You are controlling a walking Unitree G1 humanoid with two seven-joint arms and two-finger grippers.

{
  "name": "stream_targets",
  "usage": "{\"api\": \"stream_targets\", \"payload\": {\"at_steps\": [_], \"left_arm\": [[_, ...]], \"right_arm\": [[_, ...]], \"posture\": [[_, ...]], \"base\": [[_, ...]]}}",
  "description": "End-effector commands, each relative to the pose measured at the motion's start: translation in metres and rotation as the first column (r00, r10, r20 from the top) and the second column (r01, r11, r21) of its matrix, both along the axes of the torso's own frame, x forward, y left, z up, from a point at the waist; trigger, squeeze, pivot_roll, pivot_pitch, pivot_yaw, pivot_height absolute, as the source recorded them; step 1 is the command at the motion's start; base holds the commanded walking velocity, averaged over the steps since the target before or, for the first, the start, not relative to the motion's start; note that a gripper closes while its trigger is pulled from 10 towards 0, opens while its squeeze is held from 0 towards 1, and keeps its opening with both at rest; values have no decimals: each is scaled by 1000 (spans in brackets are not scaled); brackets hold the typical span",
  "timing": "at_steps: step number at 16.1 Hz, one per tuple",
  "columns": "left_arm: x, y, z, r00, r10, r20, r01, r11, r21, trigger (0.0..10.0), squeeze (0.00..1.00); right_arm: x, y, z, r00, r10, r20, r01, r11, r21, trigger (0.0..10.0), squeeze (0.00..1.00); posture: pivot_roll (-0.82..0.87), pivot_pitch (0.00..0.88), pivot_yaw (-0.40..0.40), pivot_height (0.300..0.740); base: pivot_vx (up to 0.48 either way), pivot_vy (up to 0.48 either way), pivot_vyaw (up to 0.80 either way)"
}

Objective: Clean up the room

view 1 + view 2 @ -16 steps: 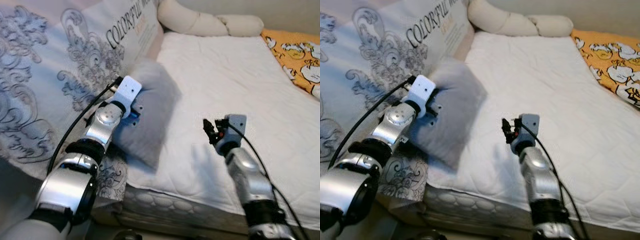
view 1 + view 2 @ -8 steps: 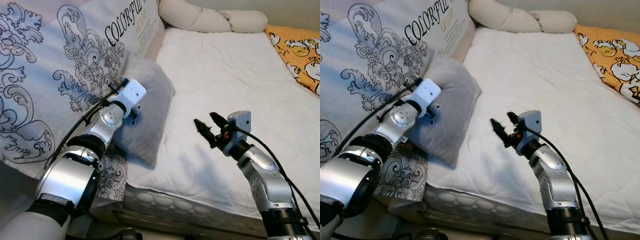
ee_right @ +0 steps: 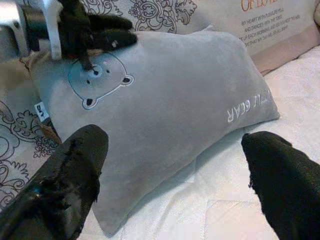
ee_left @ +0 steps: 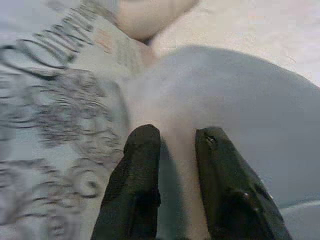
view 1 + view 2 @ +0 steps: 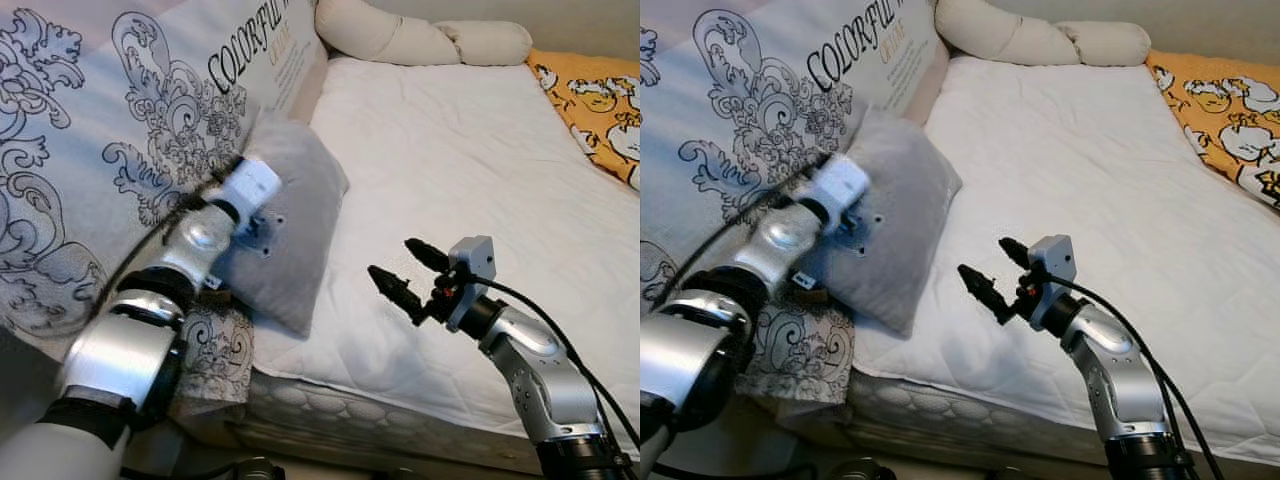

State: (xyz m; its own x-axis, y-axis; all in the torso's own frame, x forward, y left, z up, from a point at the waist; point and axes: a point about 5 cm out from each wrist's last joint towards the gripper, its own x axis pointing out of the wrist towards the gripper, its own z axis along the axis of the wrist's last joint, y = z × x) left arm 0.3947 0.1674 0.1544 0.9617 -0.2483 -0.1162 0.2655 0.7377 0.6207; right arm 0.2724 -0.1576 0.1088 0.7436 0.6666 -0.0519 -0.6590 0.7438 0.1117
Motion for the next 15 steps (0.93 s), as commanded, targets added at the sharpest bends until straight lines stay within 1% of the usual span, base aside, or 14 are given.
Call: {"api": "stream_targets", "payload": {"at_steps": [1,2,3,4,5,6,7,8,9,10,12,13,14,15], "left_arm": [[2,2,10,1000,-3,30,4,1000,-27,10000,1000],[1,4,12,999,-12,49,15,998,-66,10000,1000],[0,7,15,998,-10,66,22,983,-183,10000,1000],[-3,7,16,998,-5,68,32,916,-399,10000,1000],[-10,3,15,994,-30,109,82,857,-508,10000,1000],[-20,-3,10,987,-54,149,122,858,-499,10000,988],[-33,-10,1,987,-57,151,127,851,-510,10000,973],[-43,-15,-7,989,-58,137,122,842,-525,10000,973],[-47,-17,-10,989,-59,134,121,843,-524,10000,973],[-60,-19,-20,992,-58,113,107,858,-501,10000,973],[-79,-11,-29,998,2,70,34,861,-507,10000,961],[-87,-5,-32,998,41,47,-12,864,-504,10000,957],[-89,-2,-34,997,64,36,-37,863,-504,10000,957],[-95,9,-39,991,136,10,-112,859,-500,10000,953]], "right_arm": [[0,-1,3,1000,-6,11,6,1000,-7,10000,1000],[0,-1,4,1000,-12,12,12,1000,-3,10000,1000],[0,-1,4,999,-28,16,28,1000,1,10000,1000],[1,0,5,998,-64,15,63,998,16,10000,1000],[3,3,5,992,-126,14,125,992,29,10000,1000],[7,5,3,978,-206,9,206,978,10,10000,1000],[10,9,-1,959,-283,-13,283,959,-20,10000,1000],[14,12,-2,938,-345,-19,345,938,-17,10000,1000],[15,13,-2,927,-374,-24,374,927,-8,10000,1000],[18,14,-3,881,-471,-44,472,882,13,10000,1000],[17,14,-2,828,-559,-32,560,828,24,10000,1000],[16,13,-2,818,-574,-24,575,818,10,10000,1000],[15,12,-4,812,-583,-28,583,813,3,10000,1000],[14,8,-8,791,-611,-35,612,791,3,10000,1000]], "posture": [[26,0,36,740],[31,0,32,740],[34,0,28,740],[37,0,24,740],[41,0,18,740],[52,0,5,740],[54,0,3,740],[64,0,-4,740],[65,0,-5,740],[61,0,-3,740],[56,0,-3,740],[57,0,-8,740],[59,0,-12,740],[59,0,-16,740]], "base": [[0,0,0],[0,0,0],[0,0,0],[0,0,0],[0,0,0],[0,0,0],[0,0,0],[0,-259,0],[0,-274,0],[0,-356,0],[0,-424,0],[0,-424,0],[0,-420,0],[0,-428,0]]}}
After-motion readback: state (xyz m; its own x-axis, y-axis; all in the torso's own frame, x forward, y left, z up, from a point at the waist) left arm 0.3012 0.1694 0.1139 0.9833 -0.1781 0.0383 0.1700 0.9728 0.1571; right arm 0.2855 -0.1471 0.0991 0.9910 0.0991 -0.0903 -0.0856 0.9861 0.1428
